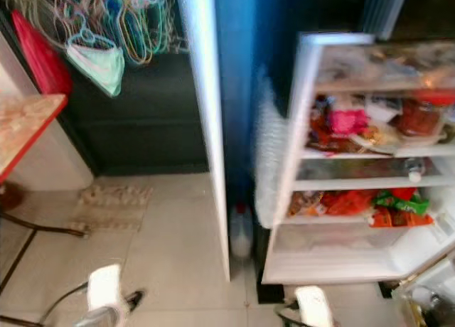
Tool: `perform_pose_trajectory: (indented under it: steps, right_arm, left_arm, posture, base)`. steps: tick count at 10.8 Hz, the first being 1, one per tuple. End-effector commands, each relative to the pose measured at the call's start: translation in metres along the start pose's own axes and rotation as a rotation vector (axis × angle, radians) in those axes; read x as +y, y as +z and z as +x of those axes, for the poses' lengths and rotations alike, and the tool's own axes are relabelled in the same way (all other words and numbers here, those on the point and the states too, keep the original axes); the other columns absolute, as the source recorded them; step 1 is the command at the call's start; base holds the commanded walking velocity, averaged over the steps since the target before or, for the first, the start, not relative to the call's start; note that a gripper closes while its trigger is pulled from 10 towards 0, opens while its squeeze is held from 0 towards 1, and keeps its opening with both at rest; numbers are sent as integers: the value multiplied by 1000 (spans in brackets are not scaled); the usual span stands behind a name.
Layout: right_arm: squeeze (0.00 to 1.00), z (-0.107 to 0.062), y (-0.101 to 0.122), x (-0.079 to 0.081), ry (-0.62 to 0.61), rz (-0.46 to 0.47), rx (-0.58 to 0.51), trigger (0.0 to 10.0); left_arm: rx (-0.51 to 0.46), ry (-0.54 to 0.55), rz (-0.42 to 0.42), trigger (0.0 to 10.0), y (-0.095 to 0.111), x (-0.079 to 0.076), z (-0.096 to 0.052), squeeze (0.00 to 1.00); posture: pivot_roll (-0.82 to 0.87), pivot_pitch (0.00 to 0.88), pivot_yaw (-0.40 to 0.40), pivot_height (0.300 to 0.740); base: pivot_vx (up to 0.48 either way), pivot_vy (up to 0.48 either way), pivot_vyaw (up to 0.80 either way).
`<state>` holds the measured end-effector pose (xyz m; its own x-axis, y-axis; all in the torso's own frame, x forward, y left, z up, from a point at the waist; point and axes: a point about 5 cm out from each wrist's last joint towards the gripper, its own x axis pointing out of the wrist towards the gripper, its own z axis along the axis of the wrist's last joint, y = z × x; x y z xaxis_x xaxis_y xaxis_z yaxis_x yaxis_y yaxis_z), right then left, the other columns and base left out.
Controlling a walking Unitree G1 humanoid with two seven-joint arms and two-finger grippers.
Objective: Restocking fridge
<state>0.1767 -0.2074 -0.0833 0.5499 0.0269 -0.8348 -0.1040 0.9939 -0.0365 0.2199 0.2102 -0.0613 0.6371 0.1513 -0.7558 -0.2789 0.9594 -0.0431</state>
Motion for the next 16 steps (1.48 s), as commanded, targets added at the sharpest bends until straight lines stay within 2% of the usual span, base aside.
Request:
perform_pose_trajectory:
  steps: [1, 6, 8, 13, 16]
  right_arm:
    - [0, -2, -3, -6, -18, 7, 9, 10000]
    - [0, -2, -5, -7, -38, 38, 4, 10000]
    - [0, -2, -6, -7, -54, 84, 8, 10000]
    - [0, -2, -8, -8, -71, 111, 28, 10000]
    - [0, -2, -8, -8, -73, 123, 29, 10000]
  left_arm:
    - [21, -9, 4, 10000, -5, -5, 0, 0]
    - [26, -16, 10, 10000, -7, -5, -1, 0]
    - [22, -17, 14, 10000, -6, -5, -1, 0]
    - [19, -17, 12, 10000, -5, -5, 0, 0]
    - [17, -16, 12, 10000, -5, -5, 0, 0]
  posture:
    - [24, 0, 53, 740]
    - [16, 0, 55, 740]
    - [18, 0, 54, 740]
    - [20, 0, 53, 740]
    - [23, 0, 54, 740]
  base:
    - [0, 307, 0]
    - [0, 125, 0]
    - [0, 141, 0]
    - [0, 0, -735]
    - [0, 287, -783]
